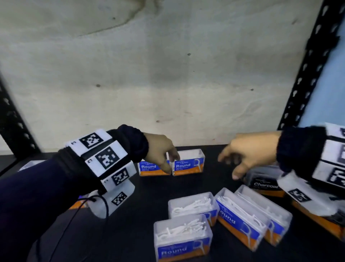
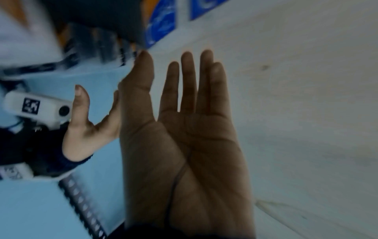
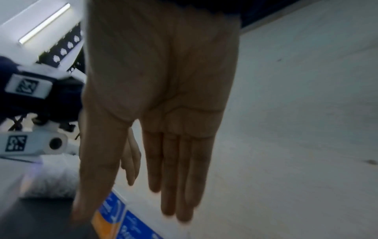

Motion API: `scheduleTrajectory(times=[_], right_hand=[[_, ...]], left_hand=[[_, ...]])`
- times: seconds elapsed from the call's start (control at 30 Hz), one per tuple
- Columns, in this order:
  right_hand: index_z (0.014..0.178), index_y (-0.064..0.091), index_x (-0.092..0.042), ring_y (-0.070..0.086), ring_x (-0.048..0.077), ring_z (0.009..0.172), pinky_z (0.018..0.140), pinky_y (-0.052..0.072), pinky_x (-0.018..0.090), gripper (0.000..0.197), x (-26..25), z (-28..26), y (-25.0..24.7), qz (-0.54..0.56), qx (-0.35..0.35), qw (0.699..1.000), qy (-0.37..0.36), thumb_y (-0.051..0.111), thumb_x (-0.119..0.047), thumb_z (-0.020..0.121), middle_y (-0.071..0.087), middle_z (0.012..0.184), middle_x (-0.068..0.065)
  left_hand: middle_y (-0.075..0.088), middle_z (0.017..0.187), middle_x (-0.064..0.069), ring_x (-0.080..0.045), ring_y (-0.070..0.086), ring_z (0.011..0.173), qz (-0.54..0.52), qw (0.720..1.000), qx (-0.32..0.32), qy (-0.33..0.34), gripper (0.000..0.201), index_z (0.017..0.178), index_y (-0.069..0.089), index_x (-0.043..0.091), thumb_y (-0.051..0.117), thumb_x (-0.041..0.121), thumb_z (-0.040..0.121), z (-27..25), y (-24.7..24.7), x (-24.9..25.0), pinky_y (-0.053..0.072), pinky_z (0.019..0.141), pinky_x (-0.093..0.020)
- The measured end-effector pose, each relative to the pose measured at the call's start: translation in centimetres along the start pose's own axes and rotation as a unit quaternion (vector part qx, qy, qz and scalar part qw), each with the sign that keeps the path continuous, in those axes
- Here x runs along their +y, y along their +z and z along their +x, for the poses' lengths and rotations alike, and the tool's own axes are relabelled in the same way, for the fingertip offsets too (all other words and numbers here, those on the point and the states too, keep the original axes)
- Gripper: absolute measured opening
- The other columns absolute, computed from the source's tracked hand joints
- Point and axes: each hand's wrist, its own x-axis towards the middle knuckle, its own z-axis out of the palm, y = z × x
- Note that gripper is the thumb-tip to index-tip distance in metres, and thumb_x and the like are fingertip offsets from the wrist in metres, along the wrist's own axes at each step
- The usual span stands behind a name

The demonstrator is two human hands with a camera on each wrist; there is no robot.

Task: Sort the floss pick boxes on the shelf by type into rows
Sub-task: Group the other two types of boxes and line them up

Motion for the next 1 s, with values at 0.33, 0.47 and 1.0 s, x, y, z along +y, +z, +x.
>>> scheduleTrajectory(times=[0.33, 0.47, 1.0], right_hand=[[0.108, 0.057, -0.022, 0.068, 0.013, 0.085, 0.085, 0.056, 0.029, 0.032, 4.0, -4.3, 7.5, 0.231, -0.125, 0.963, 0.053, 0.071, -0.027, 0.080, 0.069, 0.110, 0.009], [0.103, 0.059, -0.023, 0.052, -0.016, 0.044, 0.051, 0.040, 0.002, 0.028, 4.1, -4.0, 6.4, 0.160, -0.107, 0.979, 0.068, 0.072, -0.023, 0.078, 0.058, 0.072, -0.016], [0.125, 0.057, -0.009, 0.058, 0.023, 0.111, 0.093, 0.048, 0.032, 0.048, -2.5, 6.8, 1.0, 0.022, 0.026, 0.999, -0.019, 0.069, -0.016, 0.079, 0.062, 0.124, 0.008]], left_hand=[[0.059, 0.076, 0.010, 0.006, 0.060, 0.056, -0.232, 0.959, -0.154, 0.056, 0.039, 0.123, 0.058, 0.003, 0.065, 0.013, 0.086, 2.3, 3.6, 4.3, 0.050, 0.062, -0.007], [0.063, 0.088, -0.002, 0.000, 0.053, 0.060, -0.135, 0.985, -0.088, 0.058, 0.040, 0.121, 0.059, 0.004, 0.067, 0.014, 0.084, 1.7, 3.0, 3.5, 0.042, 0.061, -0.008], [0.065, 0.116, -0.016, -0.024, 0.059, 0.100, -0.019, 1.000, 0.000, -0.023, 0.037, 0.118, 0.064, 0.005, 0.063, 0.020, 0.083, -0.4, 3.3, -3.1, 0.041, 0.076, -0.024]])
